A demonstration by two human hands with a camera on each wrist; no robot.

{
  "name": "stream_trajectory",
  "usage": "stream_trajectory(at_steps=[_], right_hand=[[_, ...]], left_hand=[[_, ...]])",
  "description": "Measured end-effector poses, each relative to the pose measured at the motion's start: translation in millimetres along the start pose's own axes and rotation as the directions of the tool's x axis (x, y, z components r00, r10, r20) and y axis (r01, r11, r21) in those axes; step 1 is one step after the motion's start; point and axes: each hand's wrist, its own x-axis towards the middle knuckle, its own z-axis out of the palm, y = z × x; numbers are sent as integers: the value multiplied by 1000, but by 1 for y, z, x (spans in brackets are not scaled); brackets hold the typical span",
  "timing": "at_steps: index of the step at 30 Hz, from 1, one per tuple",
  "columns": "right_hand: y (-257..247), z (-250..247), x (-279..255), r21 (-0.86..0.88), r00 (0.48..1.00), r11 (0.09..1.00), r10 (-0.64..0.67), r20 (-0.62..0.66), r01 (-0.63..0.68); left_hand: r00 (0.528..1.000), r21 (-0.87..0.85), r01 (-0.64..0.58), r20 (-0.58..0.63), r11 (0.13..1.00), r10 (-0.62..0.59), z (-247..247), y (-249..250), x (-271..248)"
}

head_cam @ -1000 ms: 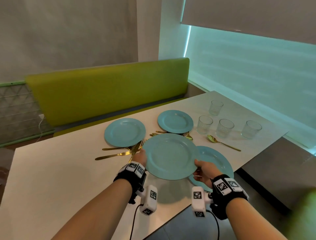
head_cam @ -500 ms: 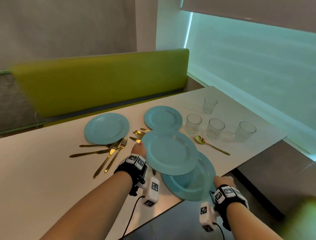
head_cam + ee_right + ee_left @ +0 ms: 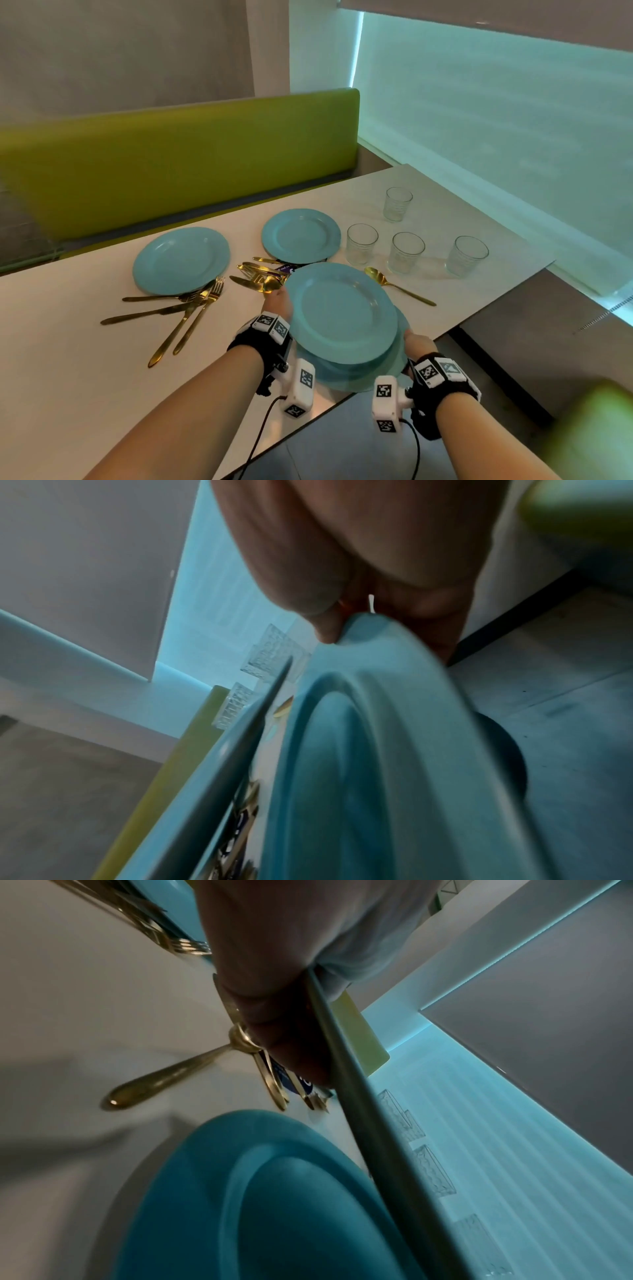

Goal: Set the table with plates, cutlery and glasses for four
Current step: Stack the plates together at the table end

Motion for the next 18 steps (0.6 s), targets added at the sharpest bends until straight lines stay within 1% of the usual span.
stream_trajectory(at_steps=[2,3,4,5,9,11,12,13,14,15,16,17,18], right_hand=[[-7,-12,2,0,999,1000,0,-52,0],[-9,-19,2,-58,998,998,-42,-55,39],[-11,-24,2,-72,996,996,-57,-66,52],[-14,-29,1,-132,996,989,-70,-55,62],[-26,-40,-3,-186,996,980,-76,-48,66],[-31,-44,-1,-107,994,993,-65,-87,55],[-34,-45,-4,-20,994,999,-47,-99,45],[-37,-45,-1,23,993,998,-58,-99,61],[-38,-43,-3,20,991,995,-91,-95,93],[-40,-42,-5,28,990,995,-95,-104,99],[-41,-42,-7,61,989,992,-101,-109,108],[-42,-39,-7,72,991,992,-95,-93,102],[-44,-36,-12,118,991,987,-104,-83,114]], left_hand=[[999,33,-17,34,999,16,7,6,-2],[999,37,-28,40,999,27,11,8,-1],[998,36,-32,49,999,30,14,10,-2],[998,37,-34,56,999,32,18,12,-3],[998,8,-25,57,1000,24,28,19,-7],[998,6,-47,50,999,47,31,23,-7],[996,43,-70,59,997,67,31,26,-9],[995,64,-86,60,994,82,31,29,-11],[994,78,-100,43,992,97,30,30,-11],[994,95,-108,39,990,105,30,32,-11],[993,126,-113,36,986,109,29,33,-11],[993,155,-120,14,981,119,27,33,-10],[991,178,-129,-17,976,134,25,33,-8]])
